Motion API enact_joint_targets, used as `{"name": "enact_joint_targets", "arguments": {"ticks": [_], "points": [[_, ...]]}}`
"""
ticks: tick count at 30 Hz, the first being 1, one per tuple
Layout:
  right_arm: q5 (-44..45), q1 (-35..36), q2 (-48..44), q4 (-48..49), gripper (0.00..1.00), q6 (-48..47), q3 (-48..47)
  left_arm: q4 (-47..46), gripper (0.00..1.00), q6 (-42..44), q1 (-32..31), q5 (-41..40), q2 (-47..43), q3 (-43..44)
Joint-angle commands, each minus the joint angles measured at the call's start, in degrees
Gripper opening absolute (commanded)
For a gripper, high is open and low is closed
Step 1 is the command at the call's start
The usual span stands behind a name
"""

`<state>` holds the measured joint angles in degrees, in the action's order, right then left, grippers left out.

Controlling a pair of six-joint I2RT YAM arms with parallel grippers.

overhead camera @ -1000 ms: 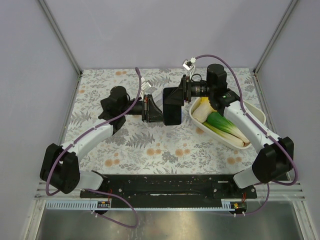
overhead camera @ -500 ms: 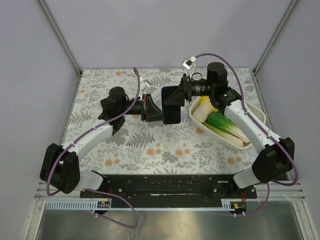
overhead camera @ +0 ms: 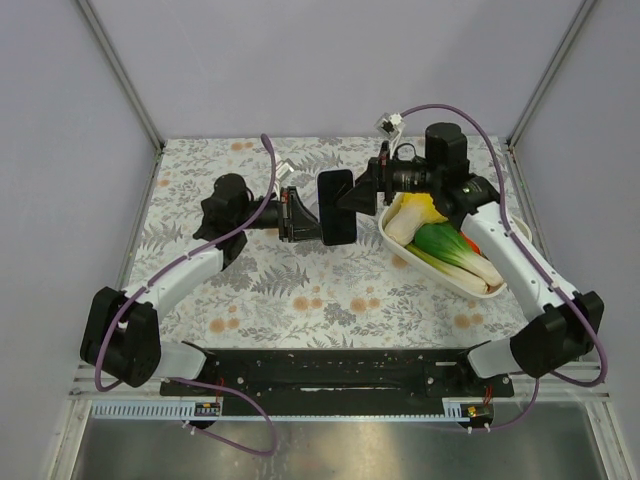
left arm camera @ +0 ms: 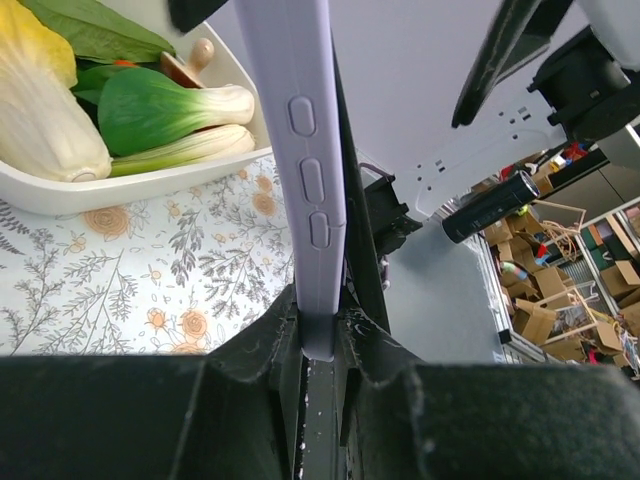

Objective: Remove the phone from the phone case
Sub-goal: Remove the phone case from the phone.

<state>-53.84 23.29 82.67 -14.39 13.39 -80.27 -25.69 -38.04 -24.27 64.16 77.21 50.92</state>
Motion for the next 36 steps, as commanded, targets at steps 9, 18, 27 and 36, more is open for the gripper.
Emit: {"name": "enact_joint_targets", "arguments": {"ticks": [9, 18, 27, 36], "points": [[15.6, 0.3, -12.4, -13.3, 1.0, -21.6, -4.3, -0.4, 0.0, 0.7, 2.7, -4.0, -2.2, 2.1], [21.7, 9.1, -14.4, -17.8, 0.99, -31.7, 1.6, -0.2, 0.0, 0.0, 2.7, -3.3, -1.9, 3.7], [22.4, 10.6, -13.4, -18.0, 0.95, -32.3, 2.7, -3.5, 0.0, -1.1, 2.7, -1.1, -1.6, 3.3], [11.6, 9.3, -11.4, -18.3, 0.91, -21.6, 2.5, -6.1, 0.0, -0.4, 3.4, -0.2, -2.4, 3.5]]}}
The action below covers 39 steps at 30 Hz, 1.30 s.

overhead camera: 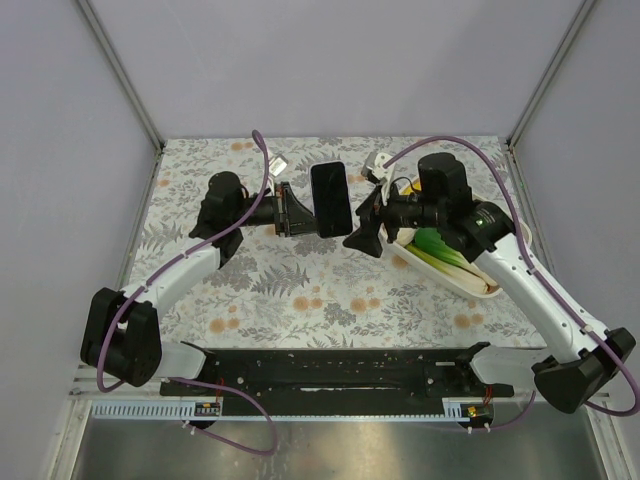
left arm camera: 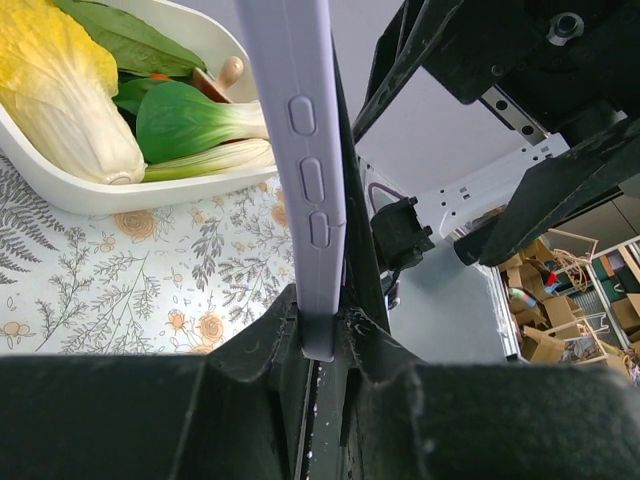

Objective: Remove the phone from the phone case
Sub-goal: Remove the phone case from the phone.

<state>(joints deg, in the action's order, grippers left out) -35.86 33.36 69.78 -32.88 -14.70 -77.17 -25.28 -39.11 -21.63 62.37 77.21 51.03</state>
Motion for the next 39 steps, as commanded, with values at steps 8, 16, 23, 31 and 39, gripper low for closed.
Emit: {"name": "enact_joint_targets", "arguments": {"ticks": [8, 16, 23, 31, 39], "points": [[-20.7, -6.1, 3.8, 5.9, 0.8, 23.2, -0.4, -7.7, 0.0, -0.8, 2.6, 1.1, -1.7, 5.5], [-23.6, -6.4, 4.7, 16.0, 0.8, 32.7, 4.0, -10.2, 0.0, -3.4, 2.7, 0.6, -0.7, 6.9], [-25.7, -7.0, 6.9, 22.6, 0.8, 38.9, 4.5, -10.8, 0.0, -3.9, 2.6, -0.2, -1.1, 6.4], [-26.2, -7.4, 7.7, 26.5, 0.8, 42.1, 5.7, -13.5, 0.0, -5.6, 2.6, 0.0, -1.1, 5.4], [-25.6, -8.7, 6.9, 31.3, 0.8, 44.8, 8.0, -20.1, 0.0, -10.3, 2.7, 0.5, -0.9, 3.2]]}}
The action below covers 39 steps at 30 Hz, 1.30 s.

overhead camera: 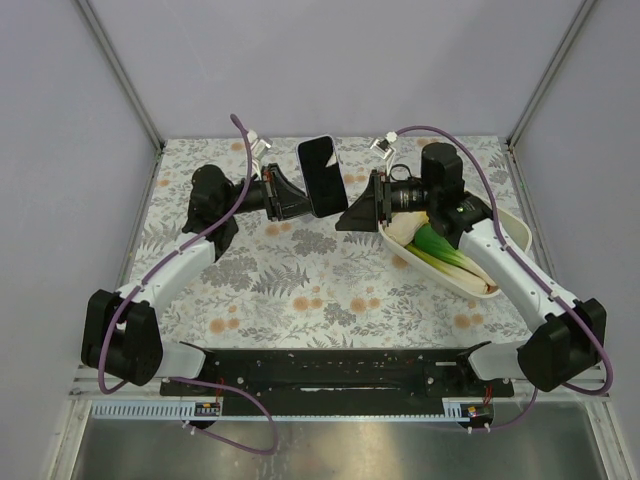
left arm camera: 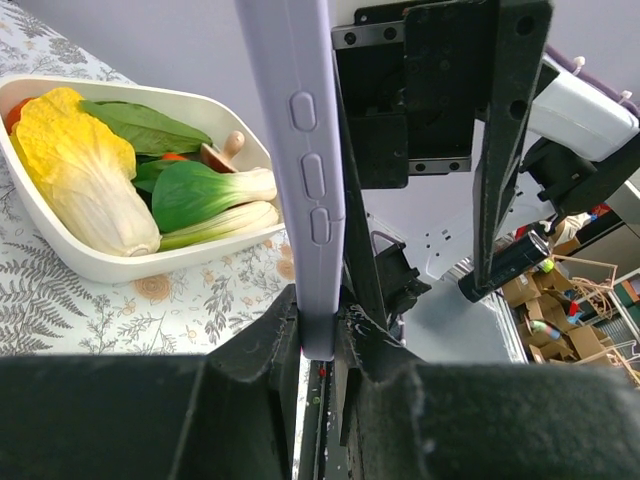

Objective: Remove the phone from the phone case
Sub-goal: Remove the phone case from the phone.

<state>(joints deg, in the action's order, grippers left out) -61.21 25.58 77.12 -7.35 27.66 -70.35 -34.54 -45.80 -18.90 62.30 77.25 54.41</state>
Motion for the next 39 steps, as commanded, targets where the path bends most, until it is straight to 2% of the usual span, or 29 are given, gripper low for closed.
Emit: {"name": "enact_joint_targets", "arguments": {"ticks": [1, 9, 12, 17, 22, 32, 39], "points": [[-0.2, -1.1, -0.7, 6.6, 0.8, 3.2, 1.6, -11.1, 0.0, -3.9, -0.1, 0.5, -0.9, -0.4], [-0.9, -1.9, -1.8, 10.9, 0.8, 6.1, 3.1, -12.2, 0.0, -4.4, 0.0, 0.2, -0.4, -1.0], [-1.8, -1.9, -2.2, 11.2, 0.79, 6.8, 3.4, -9.3, 0.0, -2.4, -0.1, -1.4, -0.8, -0.9], [-1.8, -1.9, -3.9, 21.8, 0.79, 14.5, 7.2, -7.6, 0.0, -0.7, -0.1, -6.5, -1.2, -1.4], [-1.2, -1.9, -4.0, 26.2, 0.79, 18.0, 9.3, -5.7, 0.0, -0.3, -0.3, -9.4, -0.9, -0.3], [5.7, -1.8, -1.3, 52.9, 0.76, 37.4, 17.0, -5.4, 0.0, -3.1, -0.4, -15.0, 0.2, -0.5], [9.5, -1.9, 1.1, 57.8, 0.77, 41.9, 17.5, -4.8, 0.0, -4.8, -0.4, -16.9, 0.6, 0.1]]}}
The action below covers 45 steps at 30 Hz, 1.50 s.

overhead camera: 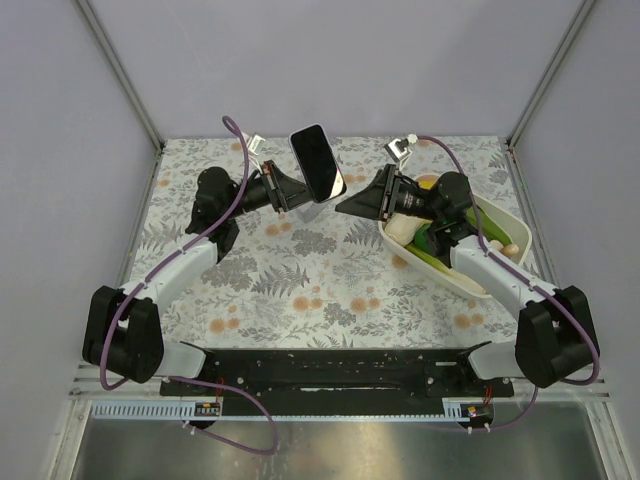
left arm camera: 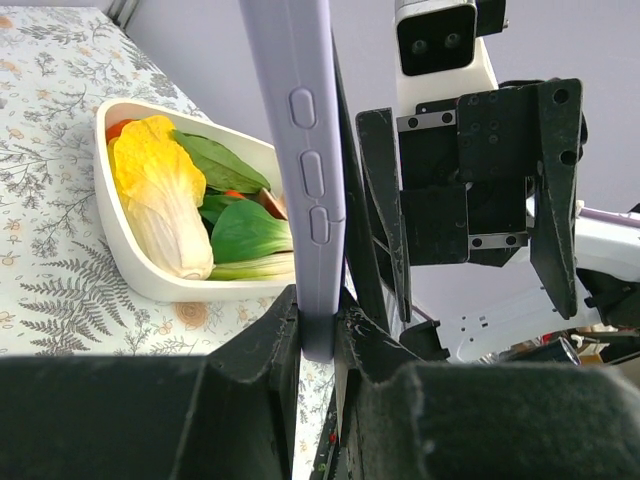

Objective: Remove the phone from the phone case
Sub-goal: Remove the phone case from the phone.

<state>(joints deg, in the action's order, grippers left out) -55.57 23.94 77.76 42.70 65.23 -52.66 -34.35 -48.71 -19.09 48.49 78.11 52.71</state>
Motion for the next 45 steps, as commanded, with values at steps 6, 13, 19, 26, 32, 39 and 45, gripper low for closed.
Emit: {"name": "enact_joint_targets", "arguments": {"ticks": [6, 13, 19, 26, 32, 39, 45], "points": [[7.6, -0.3, 2.4, 8.2, 0.77, 5.3, -0.4, -1.4, 0.0, -1.2, -0.2, -4.1, -0.5, 3.5], [8.6, -0.2, 3.3, 7.7, 0.76, 5.2, 0.1, -0.4, 0.0, -1.1, -0.2, -4.5, -0.7, 4.2], [9.0, 0.0, 3.6, 7.2, 0.76, 4.8, 0.3, -1.6, 0.0, -2.6, -0.2, -4.6, 0.1, 4.5], [9.4, 0.6, 4.9, 7.0, 0.77, 4.6, 0.2, -2.7, 0.0, -3.4, -0.3, -4.6, 0.0, 4.4], [9.6, 0.9, 5.5, 7.0, 0.77, 4.6, 0.1, -3.3, 0.0, -3.8, -0.3, -4.5, -0.1, 4.2], [9.3, 1.0, 5.1, 7.3, 0.77, 5.3, -0.5, -3.4, 0.0, -3.4, -0.6, -4.2, -0.1, 4.0], [9.6, 1.0, 5.0, 7.4, 0.77, 5.6, -0.3, -4.1, 0.0, -3.1, -1.0, -4.1, -0.2, 3.5]]}}
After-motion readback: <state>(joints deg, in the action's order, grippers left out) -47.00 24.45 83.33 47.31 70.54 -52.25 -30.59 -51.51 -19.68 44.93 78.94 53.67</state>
